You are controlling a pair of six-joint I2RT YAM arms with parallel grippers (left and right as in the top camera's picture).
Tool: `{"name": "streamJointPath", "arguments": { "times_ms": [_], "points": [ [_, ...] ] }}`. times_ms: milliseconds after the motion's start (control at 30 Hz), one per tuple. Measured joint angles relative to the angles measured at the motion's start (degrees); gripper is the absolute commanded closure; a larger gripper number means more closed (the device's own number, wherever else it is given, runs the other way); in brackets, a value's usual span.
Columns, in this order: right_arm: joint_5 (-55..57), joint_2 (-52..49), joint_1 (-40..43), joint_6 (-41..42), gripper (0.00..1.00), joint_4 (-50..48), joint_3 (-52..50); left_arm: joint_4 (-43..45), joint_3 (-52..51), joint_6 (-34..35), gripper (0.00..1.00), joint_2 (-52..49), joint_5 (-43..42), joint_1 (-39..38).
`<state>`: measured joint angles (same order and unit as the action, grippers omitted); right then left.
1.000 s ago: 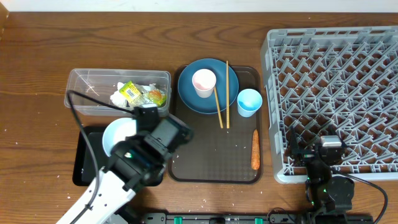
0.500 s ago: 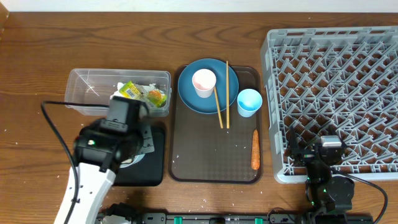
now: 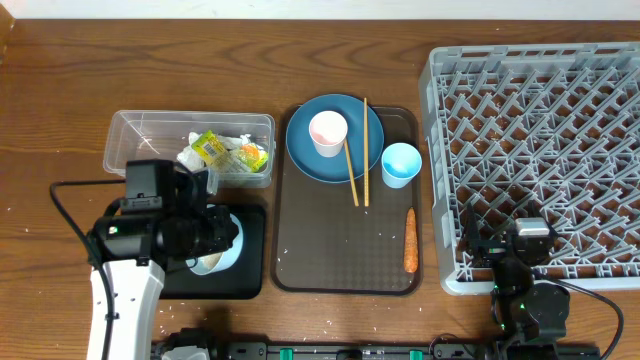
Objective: Sort waste into correct bins and load items into the dishwasher rack
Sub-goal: 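Tilt the bowl over the black tray to pour out the rice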
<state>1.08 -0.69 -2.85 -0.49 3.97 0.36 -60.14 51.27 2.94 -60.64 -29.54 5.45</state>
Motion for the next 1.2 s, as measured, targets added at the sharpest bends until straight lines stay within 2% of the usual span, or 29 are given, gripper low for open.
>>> {"name": "streamJointPath", "arguments": {
  "times_ms": [400,633,800,1200],
  "points": [
    [0.00,0.00,0.00,0.00,0.01,-0.02,0.00,-0.07,-1.31,-7.69,0.93,-1.27,-16.46,10.64],
    [0.00,0.00,0.00,0.02,0.01,-0.02,0.00,-0.92,-1.31,-10.08,0.94,-7.26,-23.17,14.88],
    [0.00,0.00,0.00,0.02,0.01,-0.02,0.00,-4.39,-1.31,-15.10,0.94,-12.17,-28.89,16.33],
    [0.00,0.00,0.00,0.00,0.01,-0.02,0.00,-9.29,-1.31,-22.91,0.94,-16.94,-33.16,22.69]
  ]
}}
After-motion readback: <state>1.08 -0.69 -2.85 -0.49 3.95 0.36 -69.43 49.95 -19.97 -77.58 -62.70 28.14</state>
